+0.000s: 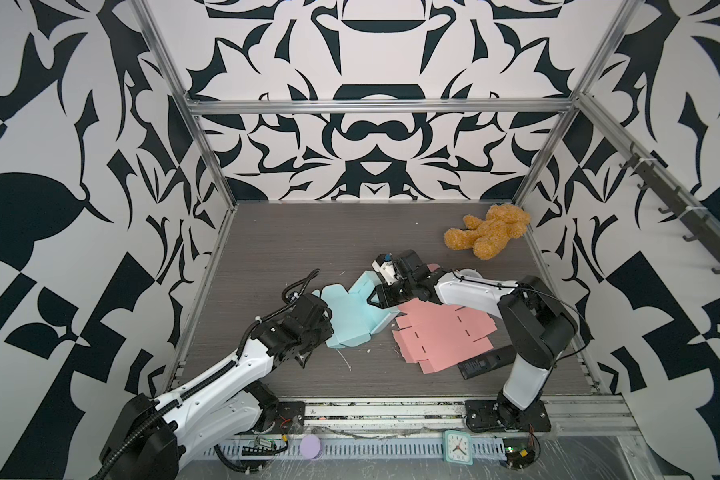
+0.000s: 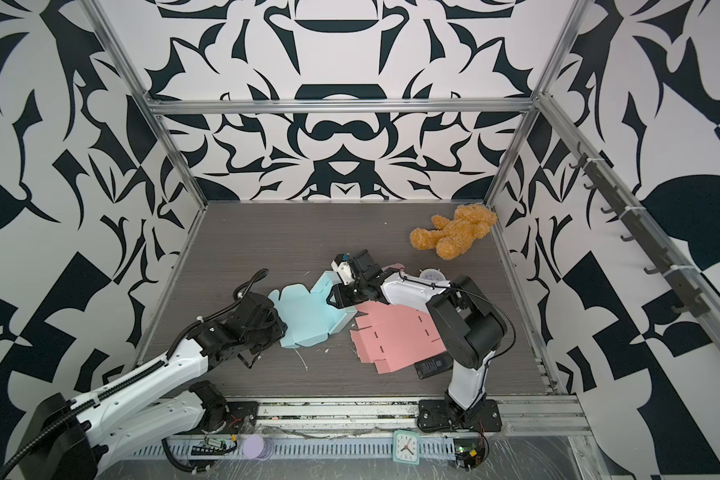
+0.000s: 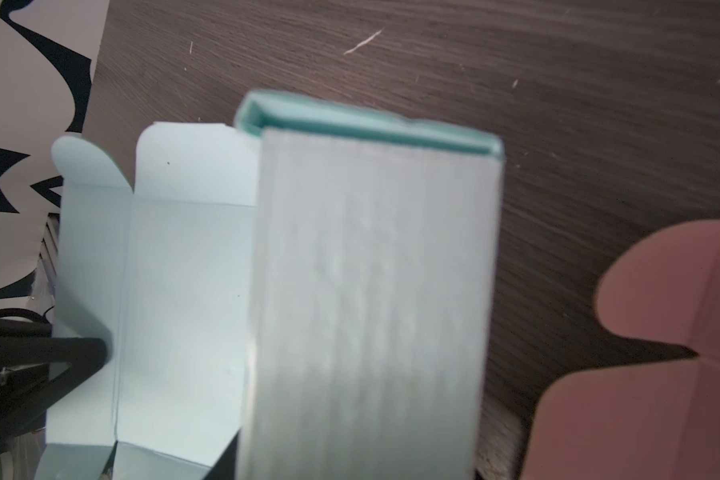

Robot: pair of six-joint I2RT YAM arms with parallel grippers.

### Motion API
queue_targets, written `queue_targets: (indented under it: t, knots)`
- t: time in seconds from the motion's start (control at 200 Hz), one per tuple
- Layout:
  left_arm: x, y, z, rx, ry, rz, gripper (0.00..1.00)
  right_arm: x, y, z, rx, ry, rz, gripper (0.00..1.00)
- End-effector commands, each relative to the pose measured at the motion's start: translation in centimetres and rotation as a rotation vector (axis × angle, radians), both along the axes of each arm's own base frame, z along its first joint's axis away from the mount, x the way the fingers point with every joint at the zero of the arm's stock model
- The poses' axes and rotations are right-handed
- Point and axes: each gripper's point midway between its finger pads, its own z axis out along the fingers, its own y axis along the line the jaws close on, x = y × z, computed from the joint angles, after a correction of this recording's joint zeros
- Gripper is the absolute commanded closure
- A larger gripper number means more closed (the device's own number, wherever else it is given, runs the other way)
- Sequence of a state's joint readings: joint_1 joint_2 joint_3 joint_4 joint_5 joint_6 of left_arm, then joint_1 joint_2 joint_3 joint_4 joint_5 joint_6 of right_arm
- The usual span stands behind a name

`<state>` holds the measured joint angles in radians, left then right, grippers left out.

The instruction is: Fold the paper box

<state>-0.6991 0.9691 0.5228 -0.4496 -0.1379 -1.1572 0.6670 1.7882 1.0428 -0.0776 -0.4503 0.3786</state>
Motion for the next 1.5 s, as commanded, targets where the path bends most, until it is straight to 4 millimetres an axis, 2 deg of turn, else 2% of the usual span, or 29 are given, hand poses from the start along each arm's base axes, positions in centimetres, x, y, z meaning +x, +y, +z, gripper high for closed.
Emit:
queue_targets:
  t: [0.0,0.1,0.27,0.47,0.665,0.84,0.93,1.015,1.17,1.28,1.495]
  knots:
    - [0.5,0.3,0.7,0.009,-0.003,0.035,0.83,0.0,-0.1,1.2,0.022,-0.029,-0.001,0.48]
    - [0.5,0.5,0.7,0.021,0.001,0.044,0.86,0.0,-0.4,1.5,0.027,-0.035,-0.004,0.43]
    - [0.7,1.0,1.1,0.050,0.003,0.052,0.92,-0.6,-1.3,2.0,0.037,-0.048,-0.014,0.28]
    - [0.8,1.4,2.4,0.094,-0.011,0.007,0.95,-1.2,-2.9,3.4,0.048,-0.076,-0.034,0.01]
    - [0.6,1.7,4.6,0.200,-0.027,-0.146,0.95,-0.7,-4.8,5.5,0.024,-0.140,-0.075,0.01]
    - [0.5,1.9,7.7,0.319,-0.058,-0.345,0.95,0.5,-6.3,8.9,-0.030,-0.306,-0.086,0.00]
    - [0.5,1.6,9.2,0.367,-0.079,-0.457,0.95,0.9,-5.3,11.5,0.042,-0.430,-0.032,0.00]
    - [0.6,0.9,10.8,0.383,-0.108,-0.564,0.95,1.0,-3.5,14.0,0.160,-0.567,0.053,0.00]
    - [0.3,-0.8,13.2,0.369,-0.154,-0.744,0.95,0.2,-0.2,16.6,0.365,-0.724,0.245,0.00]
    - [0.1,-1.3,14.1,0.376,-0.166,-0.828,0.95,0.3,1.8,16.1,0.443,-0.744,0.364,0.00]
    - [-0.4,-2.0,15.3,0.363,-0.206,-0.923,0.95,2.0,3.2,15.2,0.529,-0.742,0.480,0.02]
